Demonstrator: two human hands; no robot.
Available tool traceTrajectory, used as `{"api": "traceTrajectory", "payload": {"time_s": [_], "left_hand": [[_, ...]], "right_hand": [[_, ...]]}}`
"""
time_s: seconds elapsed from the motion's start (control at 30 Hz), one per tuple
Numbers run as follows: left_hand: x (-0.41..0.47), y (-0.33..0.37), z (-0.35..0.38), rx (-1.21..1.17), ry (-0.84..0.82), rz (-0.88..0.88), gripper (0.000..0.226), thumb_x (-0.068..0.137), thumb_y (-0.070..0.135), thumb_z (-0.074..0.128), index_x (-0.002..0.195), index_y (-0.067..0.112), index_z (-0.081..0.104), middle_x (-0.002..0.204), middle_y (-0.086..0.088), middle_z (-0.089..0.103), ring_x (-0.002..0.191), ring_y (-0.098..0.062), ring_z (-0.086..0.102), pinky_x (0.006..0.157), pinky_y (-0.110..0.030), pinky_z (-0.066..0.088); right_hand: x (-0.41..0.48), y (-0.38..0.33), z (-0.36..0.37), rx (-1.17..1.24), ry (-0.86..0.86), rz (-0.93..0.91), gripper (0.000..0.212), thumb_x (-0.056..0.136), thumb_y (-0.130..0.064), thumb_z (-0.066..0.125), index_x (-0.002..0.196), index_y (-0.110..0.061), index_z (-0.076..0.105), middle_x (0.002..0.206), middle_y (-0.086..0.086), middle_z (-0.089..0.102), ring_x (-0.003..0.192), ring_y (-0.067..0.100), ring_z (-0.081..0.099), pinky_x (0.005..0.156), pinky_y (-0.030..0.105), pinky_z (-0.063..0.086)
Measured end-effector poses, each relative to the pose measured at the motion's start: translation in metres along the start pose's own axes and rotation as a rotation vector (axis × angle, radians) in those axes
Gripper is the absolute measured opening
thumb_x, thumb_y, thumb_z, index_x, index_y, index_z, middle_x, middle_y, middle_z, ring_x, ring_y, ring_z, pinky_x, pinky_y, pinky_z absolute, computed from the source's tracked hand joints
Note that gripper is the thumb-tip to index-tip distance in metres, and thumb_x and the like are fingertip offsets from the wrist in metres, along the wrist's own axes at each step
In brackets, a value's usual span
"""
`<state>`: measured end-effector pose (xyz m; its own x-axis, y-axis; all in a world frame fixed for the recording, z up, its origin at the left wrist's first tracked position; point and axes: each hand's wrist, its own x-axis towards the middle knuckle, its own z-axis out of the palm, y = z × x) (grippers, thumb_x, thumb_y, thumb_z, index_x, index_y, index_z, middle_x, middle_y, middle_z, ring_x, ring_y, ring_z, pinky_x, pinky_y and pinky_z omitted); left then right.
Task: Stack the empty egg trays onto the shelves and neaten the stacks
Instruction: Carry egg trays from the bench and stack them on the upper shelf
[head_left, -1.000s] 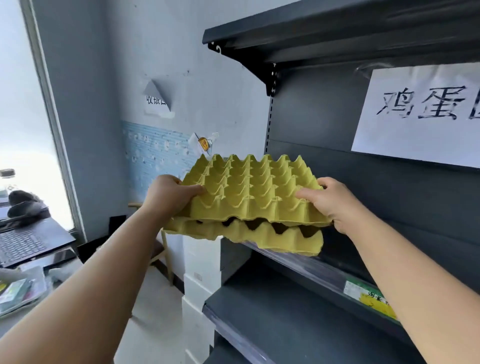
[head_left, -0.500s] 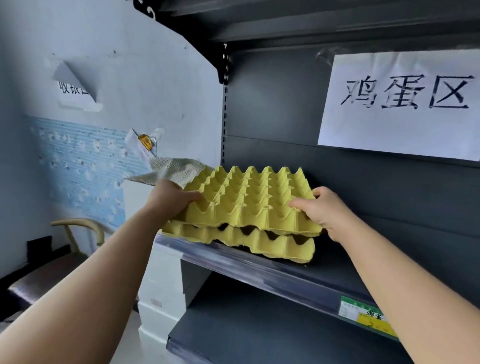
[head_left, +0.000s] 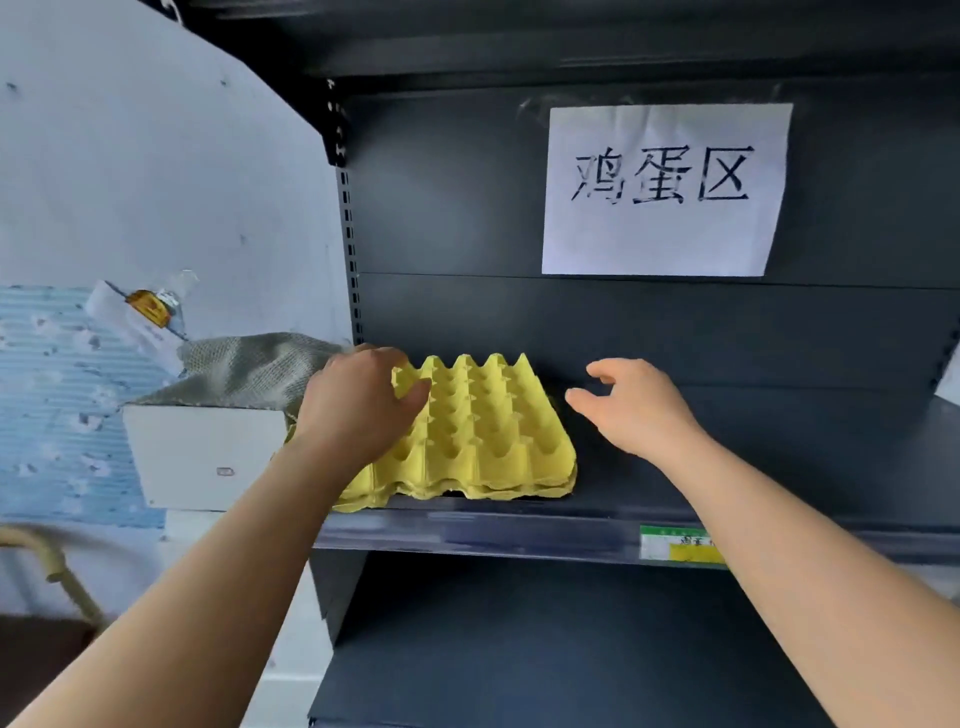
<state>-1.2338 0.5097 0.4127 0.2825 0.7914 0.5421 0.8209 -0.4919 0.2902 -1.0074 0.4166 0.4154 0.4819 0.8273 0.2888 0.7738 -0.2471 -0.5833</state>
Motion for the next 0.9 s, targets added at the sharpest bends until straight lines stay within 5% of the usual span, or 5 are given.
{"api": "traceTrajectory", "payload": {"time_s": [0.13,0.33,0.5,0.67,0.9], "left_hand": [[-0.019,0.057,0.015,-0.109,-0.008,0.234,0.045,0.090,0.047,0.055,0.125,0.019,0.060,0.125,-0.004,0.061,0.110,-0.026,0.057,0.089,-0.037,0.049],[-0.053,0.154,0.052,-0.223,-0.092,0.489,0.052,0.082,0.050,0.048,0.114,0.014,0.066,0.110,-0.006,0.067,0.102,-0.032,0.060,0.088,-0.042,0.049],[-0.091,0.250,0.089,-0.296,-0.173,0.658,0.045,0.090,0.045,0.056,0.125,0.017,0.060,0.120,-0.002,0.063,0.109,-0.029,0.056,0.092,-0.038,0.044],[-0.137,0.358,0.128,-0.399,-0.253,0.788,0.040,0.089,0.043,0.056,0.121,0.019,0.062,0.117,0.000,0.065,0.107,-0.028,0.056,0.091,-0.037,0.041],[-0.203,0.522,0.187,-0.446,-0.388,0.873,0.047,0.085,0.048,0.050,0.113,0.014,0.067,0.109,-0.005,0.067,0.102,-0.030,0.060,0.086,-0.040,0.048]], "right_hand": [[-0.034,0.031,-0.031,-0.081,0.055,0.046,0.050,0.091,-0.039,0.055,0.137,-0.024,0.049,0.126,-0.002,0.059,0.118,0.015,0.051,0.091,0.034,0.048],[-0.093,0.100,-0.085,-0.222,0.133,0.172,0.048,0.092,-0.041,0.052,0.138,-0.028,0.047,0.116,-0.003,0.060,0.119,0.016,0.051,0.094,0.032,0.042],[-0.143,0.181,-0.133,-0.302,0.214,0.279,0.048,0.090,-0.040,0.056,0.135,-0.026,0.051,0.139,-0.007,0.051,0.129,0.014,0.045,0.102,0.028,0.037],[-0.193,0.270,-0.192,-0.384,0.231,0.414,0.045,0.090,-0.037,0.058,0.132,-0.021,0.056,0.125,0.003,0.063,0.112,0.022,0.058,0.091,0.028,0.042],[-0.244,0.417,-0.277,-0.421,0.207,0.544,0.046,0.091,-0.041,0.056,0.133,-0.024,0.054,0.130,0.001,0.060,0.121,0.019,0.053,0.098,0.032,0.043]]}}
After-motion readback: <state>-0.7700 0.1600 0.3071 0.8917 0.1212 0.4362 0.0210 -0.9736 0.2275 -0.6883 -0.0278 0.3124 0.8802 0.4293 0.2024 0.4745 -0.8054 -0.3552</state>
